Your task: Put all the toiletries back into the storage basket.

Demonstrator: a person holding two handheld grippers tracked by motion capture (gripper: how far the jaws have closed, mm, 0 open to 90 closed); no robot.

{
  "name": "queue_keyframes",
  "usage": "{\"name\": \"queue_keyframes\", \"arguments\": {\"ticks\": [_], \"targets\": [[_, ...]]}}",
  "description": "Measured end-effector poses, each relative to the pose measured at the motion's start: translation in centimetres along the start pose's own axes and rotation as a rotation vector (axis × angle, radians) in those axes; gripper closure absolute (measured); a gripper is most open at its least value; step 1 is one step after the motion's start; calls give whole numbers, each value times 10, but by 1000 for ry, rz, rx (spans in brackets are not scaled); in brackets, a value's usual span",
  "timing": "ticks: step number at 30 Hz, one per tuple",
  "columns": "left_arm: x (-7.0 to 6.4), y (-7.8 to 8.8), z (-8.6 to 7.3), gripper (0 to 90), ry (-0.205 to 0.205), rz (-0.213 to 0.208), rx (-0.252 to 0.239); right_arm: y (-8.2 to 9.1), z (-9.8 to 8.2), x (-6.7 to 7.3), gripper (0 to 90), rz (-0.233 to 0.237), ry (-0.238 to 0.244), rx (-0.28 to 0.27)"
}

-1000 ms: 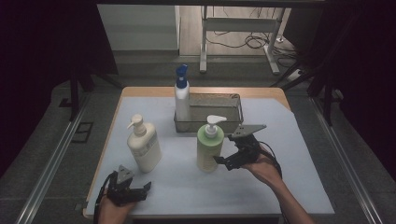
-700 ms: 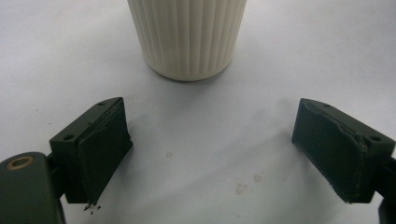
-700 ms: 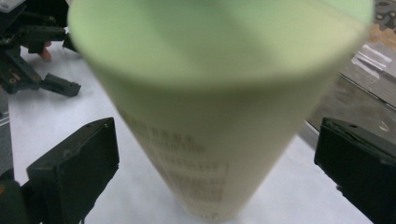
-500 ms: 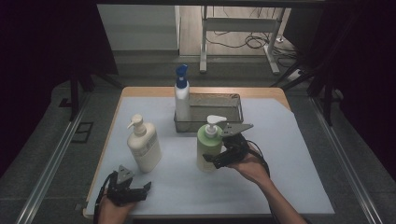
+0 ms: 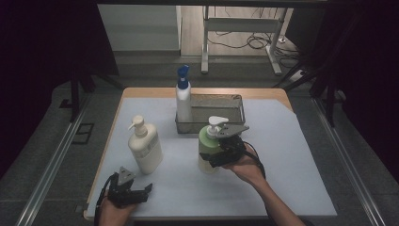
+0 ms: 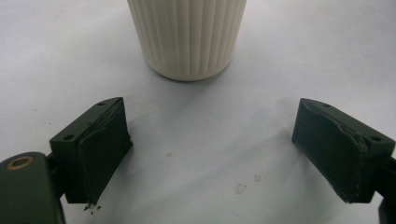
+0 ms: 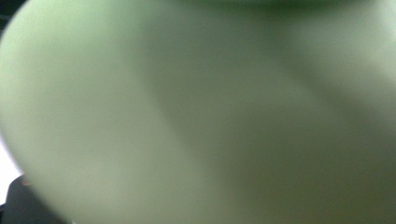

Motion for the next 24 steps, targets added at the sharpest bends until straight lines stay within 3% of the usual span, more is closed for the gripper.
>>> {"name": "queue_keyframes", "arguments": {"ticks": [12,24], "targets": [[0,0,0,106,0,0,0,3,3,2,120,3,-26,31],[0,0,0,106,0,0,0,20,23,1,121,-24,-25,12]]}}
Point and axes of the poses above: each handheld gripper's, and its own axes: y roughly backward along the jaws, z roughly out of its top, x roughly to its left, the point moved 7 cm from there along -y, roughly forward along the jaws, and after that the axes turned 14 degrees about z, right-handed, at the moved point
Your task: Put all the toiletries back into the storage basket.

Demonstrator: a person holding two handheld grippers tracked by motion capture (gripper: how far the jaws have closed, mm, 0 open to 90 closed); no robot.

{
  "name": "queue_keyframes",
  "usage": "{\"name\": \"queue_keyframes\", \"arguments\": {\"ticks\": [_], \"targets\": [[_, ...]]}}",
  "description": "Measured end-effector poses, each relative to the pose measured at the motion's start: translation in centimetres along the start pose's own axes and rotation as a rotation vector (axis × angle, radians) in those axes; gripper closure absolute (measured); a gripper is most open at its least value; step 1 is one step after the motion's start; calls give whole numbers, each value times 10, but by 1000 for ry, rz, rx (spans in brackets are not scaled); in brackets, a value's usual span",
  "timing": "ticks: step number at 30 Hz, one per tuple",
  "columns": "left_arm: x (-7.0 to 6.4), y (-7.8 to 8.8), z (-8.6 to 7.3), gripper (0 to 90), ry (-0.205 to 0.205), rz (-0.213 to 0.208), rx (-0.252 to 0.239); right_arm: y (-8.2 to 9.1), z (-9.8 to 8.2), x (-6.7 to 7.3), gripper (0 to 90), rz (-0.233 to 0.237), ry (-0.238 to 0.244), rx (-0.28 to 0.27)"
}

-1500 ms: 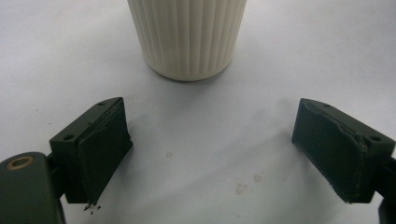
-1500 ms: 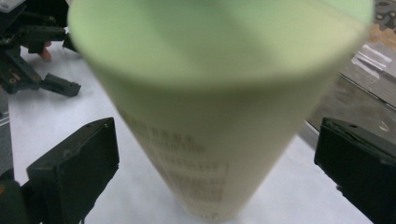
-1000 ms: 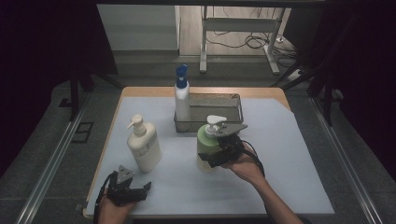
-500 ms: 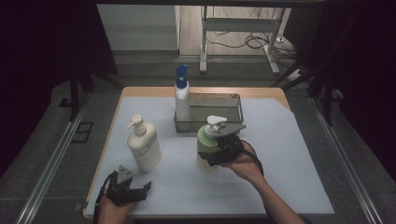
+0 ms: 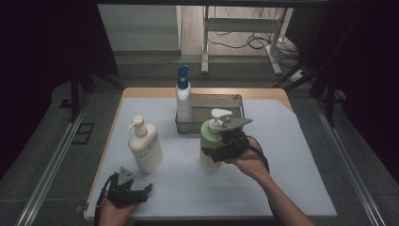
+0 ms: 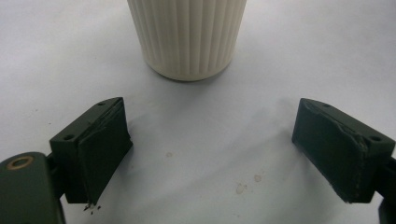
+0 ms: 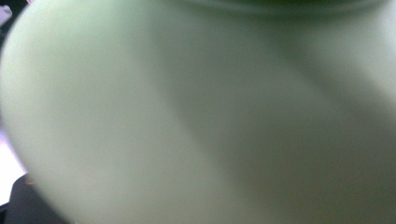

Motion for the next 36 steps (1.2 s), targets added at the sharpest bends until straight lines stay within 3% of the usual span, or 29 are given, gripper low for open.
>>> {"name": "queue_keyframes", "arguments": {"ticks": [8,21,36], "targets": [[0,0,0,106,3,0,-2,10,19,-1,121,-14,2,-12],[0,0,0,106,2,0,-2,25,53,-16,121,-62,2,-40],[0,0,0,106,2,0,-2,24,86,-40,122,-121,-21,-65]]}}
Point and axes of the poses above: each handheld gripper's, and its own axes: y roughly backward along the jaws, z roughly out of its top, x roughly to its left, the point moved 7 cm from there along -y, roughly forward along the jaws, and after that the axes turned 14 degrees about z, right-handed, at the moved point
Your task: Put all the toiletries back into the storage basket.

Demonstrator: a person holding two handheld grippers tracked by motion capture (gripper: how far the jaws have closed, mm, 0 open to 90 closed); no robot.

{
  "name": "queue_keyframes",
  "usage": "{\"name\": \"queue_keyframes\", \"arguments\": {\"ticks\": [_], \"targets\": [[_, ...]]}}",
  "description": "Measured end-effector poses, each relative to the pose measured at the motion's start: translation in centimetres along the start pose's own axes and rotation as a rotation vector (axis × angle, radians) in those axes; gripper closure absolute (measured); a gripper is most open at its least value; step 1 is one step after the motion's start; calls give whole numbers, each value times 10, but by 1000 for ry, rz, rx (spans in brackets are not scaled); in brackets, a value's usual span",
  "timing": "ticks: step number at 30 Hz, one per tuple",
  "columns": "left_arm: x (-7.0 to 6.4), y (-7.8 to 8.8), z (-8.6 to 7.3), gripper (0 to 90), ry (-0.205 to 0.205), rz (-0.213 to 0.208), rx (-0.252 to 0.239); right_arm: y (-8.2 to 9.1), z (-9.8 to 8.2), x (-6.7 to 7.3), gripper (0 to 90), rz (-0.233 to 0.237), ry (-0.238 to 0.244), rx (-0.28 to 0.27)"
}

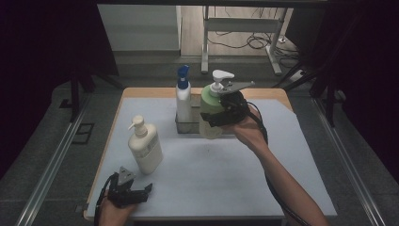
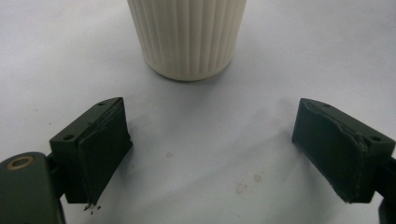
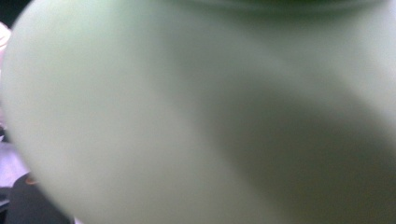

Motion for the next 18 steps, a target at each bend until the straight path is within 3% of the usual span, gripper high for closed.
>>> {"name": "queue_keyframes", "arguments": {"ticks": [18], "targets": [[0,0,0,106,-2,-1,2,-15,22,-32,123,-92,-22,-26]]}}
Point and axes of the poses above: each handheld gripper's, and its own axes: y roughly backward along the jaws, z roughly out of its top, x roughly to its left, the point moved 7 cm from there along -y, roughly forward along the jaws, and after that the axes turned 14 degrees about z, right-handed, at the moved point
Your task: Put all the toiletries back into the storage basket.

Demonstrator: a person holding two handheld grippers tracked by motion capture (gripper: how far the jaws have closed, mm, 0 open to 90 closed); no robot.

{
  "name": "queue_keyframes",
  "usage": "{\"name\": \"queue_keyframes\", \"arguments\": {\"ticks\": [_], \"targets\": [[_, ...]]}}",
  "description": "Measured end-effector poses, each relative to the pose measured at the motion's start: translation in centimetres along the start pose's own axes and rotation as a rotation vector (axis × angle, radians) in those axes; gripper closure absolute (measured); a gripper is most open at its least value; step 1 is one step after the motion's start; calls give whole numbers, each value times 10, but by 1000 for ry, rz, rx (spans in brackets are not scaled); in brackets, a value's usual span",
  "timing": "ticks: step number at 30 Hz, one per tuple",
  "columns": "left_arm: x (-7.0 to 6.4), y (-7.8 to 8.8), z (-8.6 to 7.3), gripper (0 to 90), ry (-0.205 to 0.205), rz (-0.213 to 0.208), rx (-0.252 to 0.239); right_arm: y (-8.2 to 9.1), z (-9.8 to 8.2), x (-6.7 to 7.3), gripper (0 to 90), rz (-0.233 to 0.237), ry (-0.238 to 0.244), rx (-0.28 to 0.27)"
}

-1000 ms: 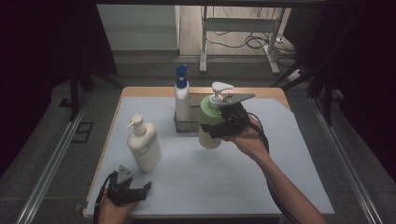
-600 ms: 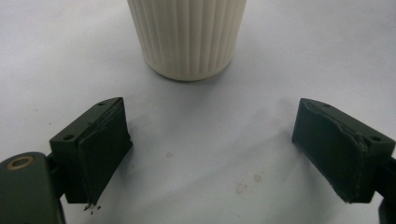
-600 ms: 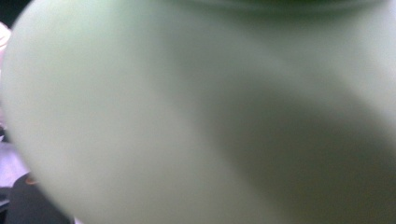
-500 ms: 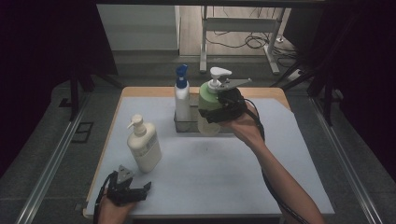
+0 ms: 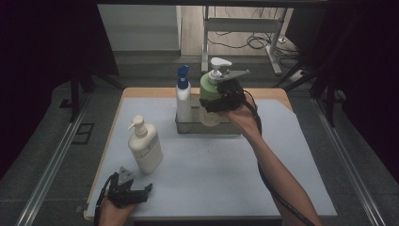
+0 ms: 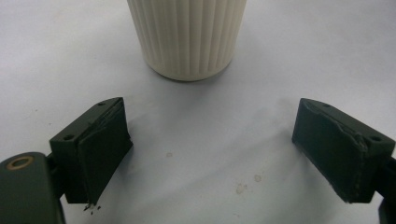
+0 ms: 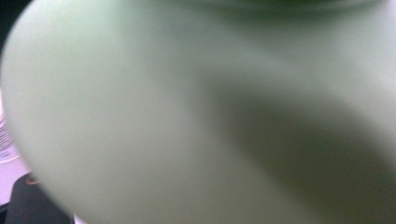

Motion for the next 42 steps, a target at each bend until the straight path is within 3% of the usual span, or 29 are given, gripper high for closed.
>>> {"name": "queue_keyframes", "arguments": {"ticks": [23,30,42], "targets": [[0,0,0,105,2,0,2,-33,3,-27,123,-76,-17,-2],[0,0,0,106,0,-1,4,-44,-4,-33,123,-93,-23,15],[0,0,0,106,0,-2,4,-59,-21,-36,123,-80,-27,57]]}}
Point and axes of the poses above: each handheld gripper's, and its own axes: y roughly backward along the jaws, z roughly out of its top, x roughly to its left, the point moved 7 cm from there along -y, roughly forward along the jaws, and after that the axes turned 14 degrees about z, right-handed, at the moved point
